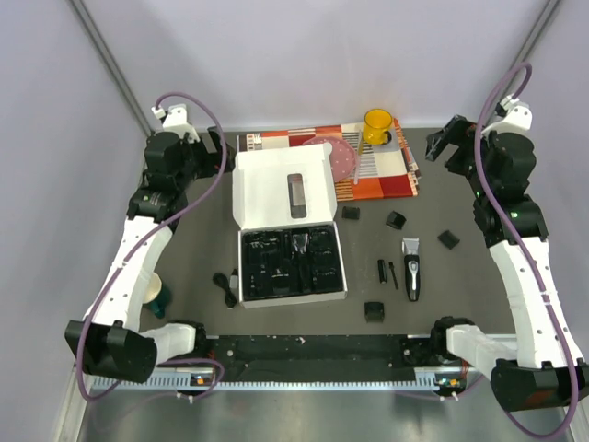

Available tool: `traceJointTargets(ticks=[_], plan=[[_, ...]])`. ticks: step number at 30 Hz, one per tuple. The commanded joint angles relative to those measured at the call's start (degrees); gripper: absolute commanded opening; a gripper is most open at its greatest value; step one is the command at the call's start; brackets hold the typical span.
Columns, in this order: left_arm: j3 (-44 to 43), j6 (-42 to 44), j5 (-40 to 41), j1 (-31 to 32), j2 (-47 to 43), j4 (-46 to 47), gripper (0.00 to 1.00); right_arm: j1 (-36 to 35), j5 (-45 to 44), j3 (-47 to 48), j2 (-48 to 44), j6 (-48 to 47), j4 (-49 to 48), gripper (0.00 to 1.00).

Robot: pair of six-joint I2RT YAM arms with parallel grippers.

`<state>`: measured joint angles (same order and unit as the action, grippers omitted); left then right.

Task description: Sort the hair-cutting tools

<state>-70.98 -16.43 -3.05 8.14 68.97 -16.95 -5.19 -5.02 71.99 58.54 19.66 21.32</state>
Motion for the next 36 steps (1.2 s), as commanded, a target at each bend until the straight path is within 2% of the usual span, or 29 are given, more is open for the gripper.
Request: traceJointTargets(ticks=[1,4,8,13,20,23,27,30,36], plan=[[0.84,0.08,-0.91,0.03,-3.49,3.33,0.99,-0.08,2.02,2.54,-0.98,1.52,3.01,0.99],[1.81,1.13,-1.86,-0.06,-4.63,3.42,0.99,-0.17,4.75,2.81,-0.28,0.03,6.09,0.99],[5.40,0.43,-2.48,0.03,-6.65,5.78,0.99,-0.08,2.83,4.12,1.22,-0.76,12.33,0.99],[6.56,-1.85,-3.45,0.03,-5.08,5.35,0.99,-0.08,2.38,4.31,3.50,-0.59,21.56,0.97],[10.59,-7.38,-10.30,0.03,-2.53,7.80,0.95,-0.17,2.12,-3.85,3.42,0.64,31.23,0.94],[11.74,-10.02,-12.24,0.03,-1.47,9.30,0.93,-0.08,2.82,-9.55,2.28,2.04,32.29,0.93],[13.58,-13.72,-6.37,0.03,-1.82,11.49,0.92,-0.17,6.23,-15.99,3.06,5.30,31.15,0.90],[16.39,-13.46,-5.22,0.03,-3.84,16.40,0.95,-0.70,10.10,-18.63,5.52,5.74,27.47,0.82],[18.16,-13.11,-4.25,0.03,-5.60,19.06,0.96,-1.84,5.46,-19.78,11.41,6.18,27.20,0.78]])
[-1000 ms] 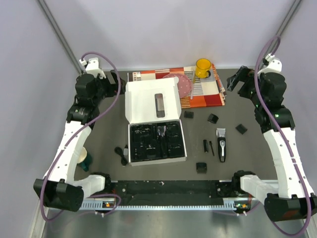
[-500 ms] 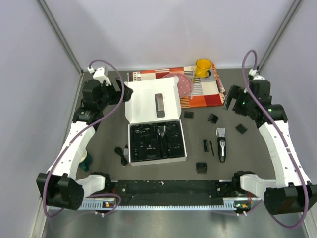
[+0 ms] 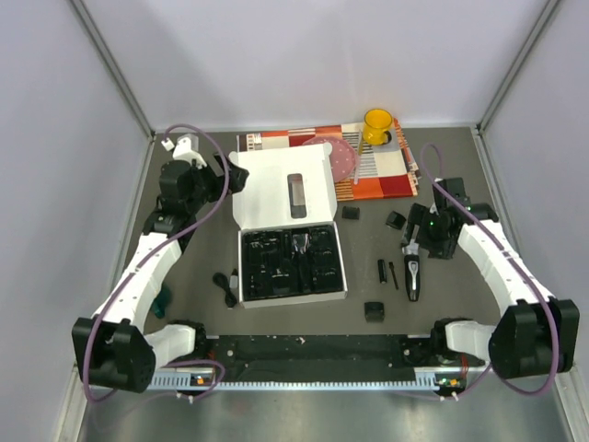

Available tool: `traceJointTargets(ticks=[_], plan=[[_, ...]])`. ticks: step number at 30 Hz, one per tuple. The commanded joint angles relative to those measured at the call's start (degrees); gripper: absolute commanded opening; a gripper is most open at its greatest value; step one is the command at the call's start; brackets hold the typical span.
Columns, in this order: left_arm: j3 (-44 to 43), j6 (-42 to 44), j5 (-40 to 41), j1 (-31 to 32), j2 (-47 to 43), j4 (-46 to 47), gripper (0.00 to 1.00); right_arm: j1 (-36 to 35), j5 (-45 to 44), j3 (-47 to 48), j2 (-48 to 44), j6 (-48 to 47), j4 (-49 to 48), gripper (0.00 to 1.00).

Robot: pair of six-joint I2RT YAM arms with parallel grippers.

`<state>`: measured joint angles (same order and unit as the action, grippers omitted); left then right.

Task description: Sort the hair-cutting tools

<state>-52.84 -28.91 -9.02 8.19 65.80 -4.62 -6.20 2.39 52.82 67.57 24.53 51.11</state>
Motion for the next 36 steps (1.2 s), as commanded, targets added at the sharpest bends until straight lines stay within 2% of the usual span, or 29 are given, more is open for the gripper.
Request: traceJointTargets(ticks=[1,5,12,18,21,24,25,28,31,34,36], plan=[[0.02,-0.71,1.90,-0.01,-2.52,6.30,0.96,-0.83,-2.21,-0.96,3.09,1.39,-2.60,0.78],[0.10,-2.03,4.88,-0.01,-3.13,6.03,0.96,-0.92,-3.52,-1.93,6.51,1.04,-3.03,0.73],[0.10,-1.24,4.62,-0.01,-3.66,6.73,0.96,-0.92,-2.66,-1.67,13.54,-1.15,-6.90,0.67],[0.02,0.86,4.36,0.08,-4.36,5.51,0.96,-1.10,-4.32,-1.84,19.44,-0.63,-9.53,0.55],[-0.77,2.27,3.39,-0.01,-4.10,3.15,0.96,-1.45,-5.29,-2.11,19.70,-0.10,-10.33,0.50],[-1.12,3.33,4.44,-0.01,-4.01,2.08,0.96,-2.06,-6.52,-1.66,19.53,-0.01,-10.33,0.40],[-1.13,3.24,4.88,-0.01,-4.27,1.46,0.97,-2.07,-6.70,-1.32,19.27,-0.01,-10.33,0.30],[-0.86,2.72,6.38,-0.01,-4.63,0.24,0.99,-2.50,-7.14,-0.61,17.60,0.07,-10.24,0.16],[-1.04,2.80,6.12,-0.01,-4.89,-1.70,0.99,-3.12,-6.17,0.61,13.65,0.51,-10.42,0.08],[-0.17,3.51,4.10,0.08,-5.85,-4.34,0.97,-5.22,-5.38,2.63,9.87,1.65,-11.03,0.07],[1.50,3.24,2.96,0.08,-7.87,-2.59,0.96,-7.85,-5.03,4.22,8.72,2.62,-11.73,0.06]])
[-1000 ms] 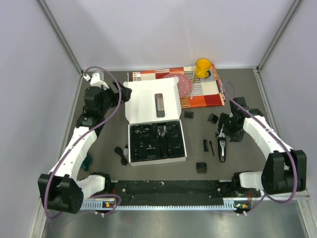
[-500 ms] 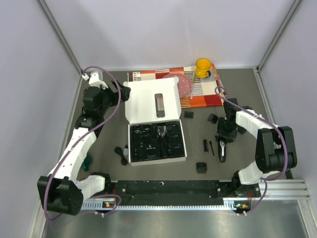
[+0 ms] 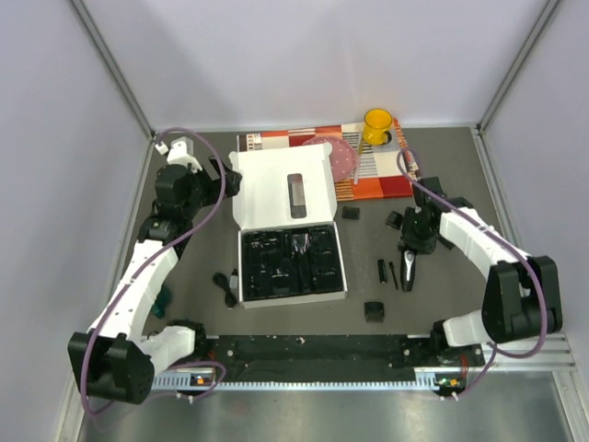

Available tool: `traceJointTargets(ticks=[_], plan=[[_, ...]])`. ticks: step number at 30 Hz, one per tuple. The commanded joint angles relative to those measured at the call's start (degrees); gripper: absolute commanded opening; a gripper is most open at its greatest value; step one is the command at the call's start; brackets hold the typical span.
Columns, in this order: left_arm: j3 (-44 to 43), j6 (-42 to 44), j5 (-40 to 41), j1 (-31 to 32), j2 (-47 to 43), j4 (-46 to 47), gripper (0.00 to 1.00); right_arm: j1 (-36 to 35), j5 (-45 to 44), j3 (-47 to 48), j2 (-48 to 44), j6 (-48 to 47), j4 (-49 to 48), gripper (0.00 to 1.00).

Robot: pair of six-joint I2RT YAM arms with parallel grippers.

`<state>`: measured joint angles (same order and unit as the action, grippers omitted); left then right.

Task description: Sort the hair-cutting tools

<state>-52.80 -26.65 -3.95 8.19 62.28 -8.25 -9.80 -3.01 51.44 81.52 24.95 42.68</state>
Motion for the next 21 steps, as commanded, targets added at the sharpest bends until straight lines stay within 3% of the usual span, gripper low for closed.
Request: traceJointTargets(ticks=[1,7,13,21], plan=[[3.38,0.73,-1.95,0.08,-4.97,1.83,0.96,-5.39,0.63,7.78,-5.66,2.38,-3.47,0.04],[4.46,0.82,0.42,0.08,-5.59,1.14,0.95,-18.29,-4.20,17.71,-5.67,4.84,-6.28,0.00],[2.79,-2.26,0.96,-0.01,-3.04,-2.73,0.95,-29.11,-5.87,21.77,-2.68,6.86,-14.89,0.00],[2.61,-3.85,3.42,-0.01,-2.78,-7.83,0.93,-35.54,-10.35,23.44,6.80,19.85,-16.22,0.00]])
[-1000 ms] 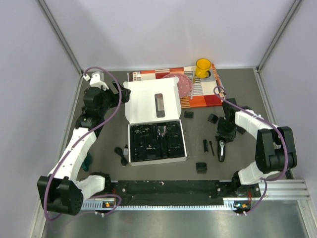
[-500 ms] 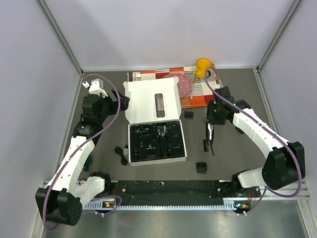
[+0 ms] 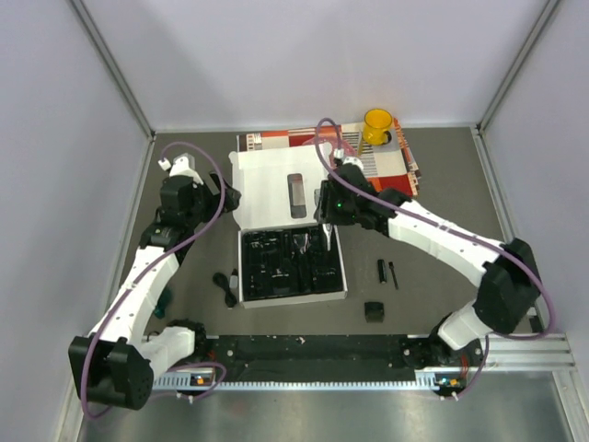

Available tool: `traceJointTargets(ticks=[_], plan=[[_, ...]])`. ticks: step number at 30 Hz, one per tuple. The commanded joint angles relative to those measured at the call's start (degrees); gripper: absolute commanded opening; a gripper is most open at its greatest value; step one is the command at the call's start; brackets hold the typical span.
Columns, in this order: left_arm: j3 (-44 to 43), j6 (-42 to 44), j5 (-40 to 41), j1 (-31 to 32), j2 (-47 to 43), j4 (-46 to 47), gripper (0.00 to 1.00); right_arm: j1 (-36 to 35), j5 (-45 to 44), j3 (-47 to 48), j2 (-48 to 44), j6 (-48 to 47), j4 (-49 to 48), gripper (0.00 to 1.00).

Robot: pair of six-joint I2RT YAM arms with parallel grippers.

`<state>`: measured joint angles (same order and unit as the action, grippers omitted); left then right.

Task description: Sort the hair-cutting tools

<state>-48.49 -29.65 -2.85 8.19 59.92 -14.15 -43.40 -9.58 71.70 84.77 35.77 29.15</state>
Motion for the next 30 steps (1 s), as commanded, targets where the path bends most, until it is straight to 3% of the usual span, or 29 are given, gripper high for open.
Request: traceJointTargets(ticks=[1,15,30], plan=[[-1.70,-0.85,2.32,0.08,-0.51,-2.89,0.93,-2.56,-5.43,3.27,4.17,9.58,-2.52,0.00],[0.24,0.38,5.14,-0.01,-1.56,-8.61,0.93,-10.30,-14.05,7.74,6.02,14.94,1.88,0.00],[0.41,-0.76,4.35,-0.01,-1.03,-10.28,0.93,-15.66,-16.69,10.04,13.75,16.88,5.57,0.00]])
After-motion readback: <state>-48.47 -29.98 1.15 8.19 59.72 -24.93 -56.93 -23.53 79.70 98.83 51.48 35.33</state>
